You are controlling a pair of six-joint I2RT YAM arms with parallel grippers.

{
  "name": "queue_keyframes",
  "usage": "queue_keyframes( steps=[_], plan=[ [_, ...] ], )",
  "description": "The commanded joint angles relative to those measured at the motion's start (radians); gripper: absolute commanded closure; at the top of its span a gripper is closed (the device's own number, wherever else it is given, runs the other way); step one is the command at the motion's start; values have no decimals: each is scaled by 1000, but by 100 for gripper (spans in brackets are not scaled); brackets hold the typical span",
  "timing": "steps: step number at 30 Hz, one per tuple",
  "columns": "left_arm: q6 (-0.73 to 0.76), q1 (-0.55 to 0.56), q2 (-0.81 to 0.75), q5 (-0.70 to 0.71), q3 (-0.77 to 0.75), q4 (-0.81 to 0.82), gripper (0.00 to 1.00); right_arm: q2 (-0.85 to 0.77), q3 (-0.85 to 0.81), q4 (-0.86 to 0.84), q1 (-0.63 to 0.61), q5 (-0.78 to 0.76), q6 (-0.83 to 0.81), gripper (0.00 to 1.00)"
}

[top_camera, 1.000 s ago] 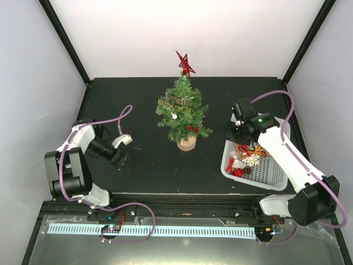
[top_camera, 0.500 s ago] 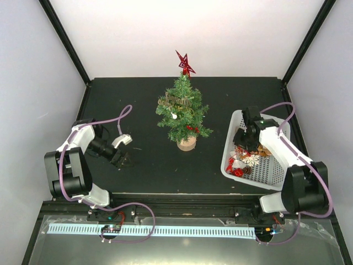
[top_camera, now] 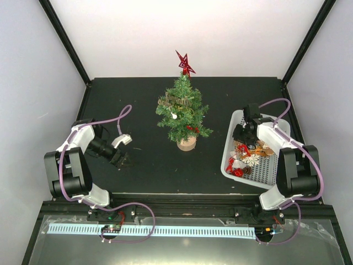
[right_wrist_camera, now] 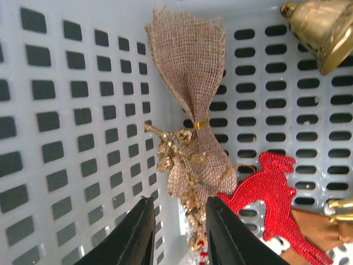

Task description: Decorate the small christmas tree

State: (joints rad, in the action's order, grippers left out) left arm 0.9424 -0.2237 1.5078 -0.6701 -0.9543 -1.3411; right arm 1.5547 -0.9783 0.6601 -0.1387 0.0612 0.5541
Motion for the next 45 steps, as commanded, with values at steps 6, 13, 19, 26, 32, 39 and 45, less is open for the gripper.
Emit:
queue_keyframes(
  steps=[6, 13, 19, 26, 32, 39, 45],
  plan=[
    [24, -10, 25, -27, -6, -26, 1, 53, 17, -80, 28, 44, -49, 73],
    [35, -11, 32, -33, -8, -35, 1, 41, 41, -79, 28, 62, -48, 74],
    [37, -12, 33, -37, -9, -36, 1, 51, 39, -64, 28, 40, -49, 87],
    [39, -14, 25, -36, -9, -36, 1, 42, 14, -31, 29, -3, -46, 91],
    [42, -19, 31, -38, -9, -39, 1, -16, -35, 30, 29, -69, -53, 91],
    [45, -21, 36, -41, -11, -42, 1, -97, -80, 100, 28, -90, -52, 92],
    [45, -21, 38, -41, -11, -42, 1, -188, -149, 178, 28, -70, -66, 93]
  ],
)
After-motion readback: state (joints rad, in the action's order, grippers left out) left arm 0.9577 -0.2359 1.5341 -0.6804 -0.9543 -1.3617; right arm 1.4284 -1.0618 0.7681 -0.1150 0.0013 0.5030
